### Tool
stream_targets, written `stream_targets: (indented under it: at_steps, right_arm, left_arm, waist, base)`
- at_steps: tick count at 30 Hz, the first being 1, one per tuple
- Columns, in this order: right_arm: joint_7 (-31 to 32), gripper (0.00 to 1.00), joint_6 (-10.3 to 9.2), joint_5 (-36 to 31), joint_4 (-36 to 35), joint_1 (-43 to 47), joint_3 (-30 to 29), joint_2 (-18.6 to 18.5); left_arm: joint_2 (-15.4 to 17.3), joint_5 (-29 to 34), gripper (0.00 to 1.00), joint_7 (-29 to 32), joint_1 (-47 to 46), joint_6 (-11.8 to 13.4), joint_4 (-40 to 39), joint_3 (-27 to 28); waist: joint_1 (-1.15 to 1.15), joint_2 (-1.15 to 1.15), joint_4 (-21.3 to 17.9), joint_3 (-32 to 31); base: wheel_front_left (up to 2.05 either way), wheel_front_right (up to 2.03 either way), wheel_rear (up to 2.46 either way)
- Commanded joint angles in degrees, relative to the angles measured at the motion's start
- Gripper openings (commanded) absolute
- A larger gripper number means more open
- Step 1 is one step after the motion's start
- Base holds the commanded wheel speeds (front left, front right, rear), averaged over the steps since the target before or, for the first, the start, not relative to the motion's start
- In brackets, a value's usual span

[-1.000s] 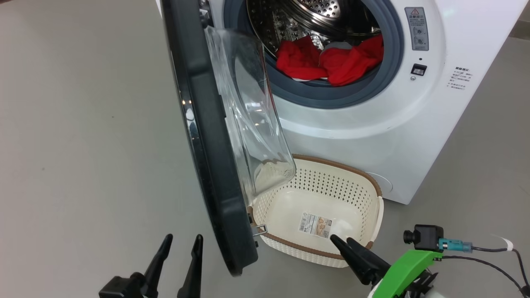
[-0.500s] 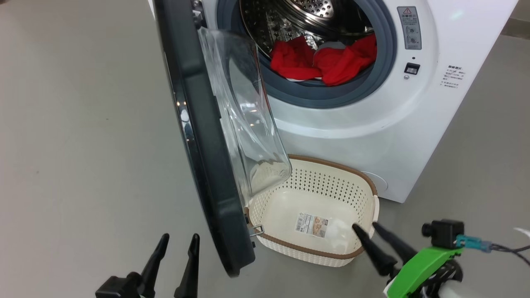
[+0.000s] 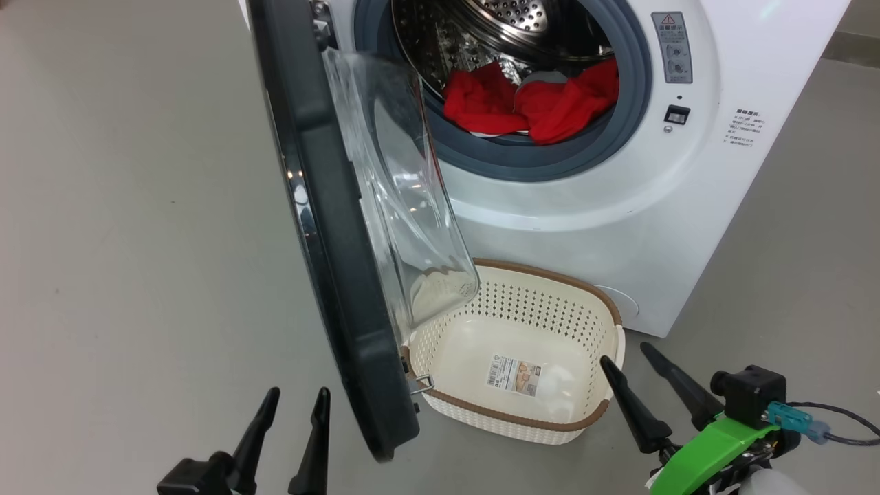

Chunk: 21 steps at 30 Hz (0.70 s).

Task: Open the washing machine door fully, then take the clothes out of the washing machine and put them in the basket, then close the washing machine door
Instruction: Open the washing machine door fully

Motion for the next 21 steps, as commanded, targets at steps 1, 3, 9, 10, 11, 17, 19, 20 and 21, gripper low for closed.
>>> stream_targets:
  at_steps: [1,3,9,10,11,17,19,20,21]
  right_arm:
    - [-0.8,1.00,0.43,-2.3,-2.2,0.8,-0.9,0.1]
    - [-0.8,1.00,0.43,-5.1,-3.6,2.1,-3.6,1.2]
    - [-0.8,1.00,0.43,-11.2,-6.5,5.4,-8.8,3.8]
    - [-0.8,1.00,0.43,-11.8,-6.6,5.8,-9.3,4.1]
    - [-0.8,1.00,0.43,-12.0,-6.5,6.3,-9.8,4.5]
    - [-0.8,1.00,0.43,-12.7,-6.4,7.3,-10.7,5.5]
    - [-0.8,1.00,0.43,-12.7,-6.4,7.4,-10.9,5.7]
    - [-0.8,1.00,0.43,-12.7,-6.4,7.4,-10.9,5.8]
    - [-0.8,1.00,0.43,-12.7,-6.4,7.5,-11.0,5.9]
  left_arm:
    - [0.6,-0.1,1.00,-0.7,-1.1,0.1,-1.5,2.0]
    - [0.6,0.0,1.00,-0.7,-1.0,0.1,-1.5,2.0]
    - [0.6,0.2,1.00,-0.7,-0.7,0.1,-1.7,2.2]
    - [0.6,0.3,1.00,-0.7,-0.7,0.1,-1.8,2.2]
    - [0.6,0.3,1.00,-0.7,-0.6,0.0,-1.8,2.2]
    - [0.6,0.4,1.00,-0.7,-0.4,-0.1,-1.7,2.1]
    - [0.6,0.5,1.00,-0.7,-0.3,-0.1,-1.7,2.2]
    - [0.6,0.5,1.00,-0.7,-0.3,-0.1,-1.7,2.2]
    - [0.6,0.5,1.00,-0.7,-0.3,-0.1,-1.8,2.2]
  waist:
    - [0.00,0.00,0.0,-0.1]
    - [0.00,0.00,-0.1,-0.3]
    - [0.00,0.00,-0.2,-0.7]
    - [0.00,0.00,-0.2,-0.8]
    - [0.00,0.00,-0.2,-0.8]
    - [0.00,0.00,-0.4,-1.2]
    - [0.00,0.00,-0.5,-1.3]
    - [0.00,0.00,-0.5,-1.3]
    - [0.00,0.00,-0.5,-1.4]
  base:
    - [0.00,0.00,0.00]
    - [0.00,0.00,0.00]
    - [0.00,0.00,0.00]
    - [0.00,0.00,0.00]
    - [0.00,0.00,0.00]
    - [0.00,0.00,0.00]
    - [0.00,0.00,0.00]
    - [0.00,0.00,0.00]
    - [0.00,0.00,0.00]
